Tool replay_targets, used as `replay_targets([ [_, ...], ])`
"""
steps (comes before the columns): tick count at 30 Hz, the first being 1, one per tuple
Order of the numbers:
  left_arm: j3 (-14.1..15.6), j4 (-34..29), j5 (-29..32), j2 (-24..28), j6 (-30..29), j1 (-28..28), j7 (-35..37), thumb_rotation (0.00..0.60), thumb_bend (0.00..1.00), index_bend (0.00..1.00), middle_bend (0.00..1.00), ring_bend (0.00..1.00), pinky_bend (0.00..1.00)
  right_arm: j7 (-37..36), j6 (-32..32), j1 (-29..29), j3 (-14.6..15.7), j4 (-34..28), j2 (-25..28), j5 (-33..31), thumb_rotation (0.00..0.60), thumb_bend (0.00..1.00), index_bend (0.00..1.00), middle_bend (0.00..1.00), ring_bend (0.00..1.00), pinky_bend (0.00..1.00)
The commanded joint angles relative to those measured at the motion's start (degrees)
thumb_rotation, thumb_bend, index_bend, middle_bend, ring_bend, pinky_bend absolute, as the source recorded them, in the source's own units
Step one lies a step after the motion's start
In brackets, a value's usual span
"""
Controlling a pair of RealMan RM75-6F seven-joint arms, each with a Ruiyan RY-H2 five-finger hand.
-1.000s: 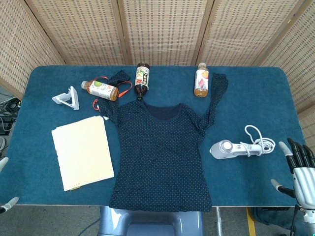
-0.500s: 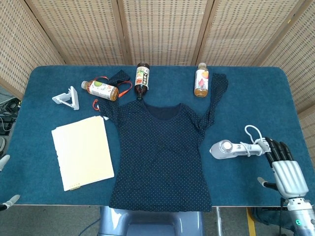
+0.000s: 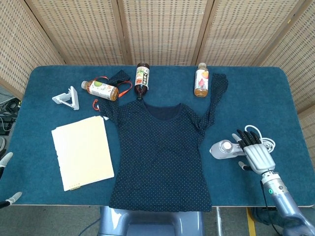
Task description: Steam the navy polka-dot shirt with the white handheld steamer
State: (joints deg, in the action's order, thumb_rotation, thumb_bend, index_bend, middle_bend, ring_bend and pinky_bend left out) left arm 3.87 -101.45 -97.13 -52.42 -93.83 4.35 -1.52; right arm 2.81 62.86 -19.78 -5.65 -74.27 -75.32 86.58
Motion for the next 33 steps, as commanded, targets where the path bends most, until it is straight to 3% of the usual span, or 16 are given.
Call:
replay_targets([
  [1,-0.09,0.14,0.26,-0.03,0.05,-0.03,0.21,0.600,0.00,0.00,0.00,0.00,0.00,0.11,-1.58,-1.31,-0.60,2.38,-1.98,-1.85,0.600,0.41,0.00,0.00,0.00,0.00],
  [11,-0.26,-0.34,0.98,-0.05,0.84,-0.39,-0.19,0.600,0.00,0.00,0.00,0.00,0.00,0.69,-2.35,-3.12,-1.64,6.23,-3.88,-3.92,0.600,0.48,0.00,0.00,0.00,0.00],
  [33,-0.63,-0.46,2.30,-0.12,1.97,-0.98,-0.25,0.600,0.00,0.00,0.00,0.00,0.00,3.98,-5.13,-8.18,-0.63,16.15,-9.21,-3.55,0.600,0.51,0.00,0.00,0.00,0.00],
])
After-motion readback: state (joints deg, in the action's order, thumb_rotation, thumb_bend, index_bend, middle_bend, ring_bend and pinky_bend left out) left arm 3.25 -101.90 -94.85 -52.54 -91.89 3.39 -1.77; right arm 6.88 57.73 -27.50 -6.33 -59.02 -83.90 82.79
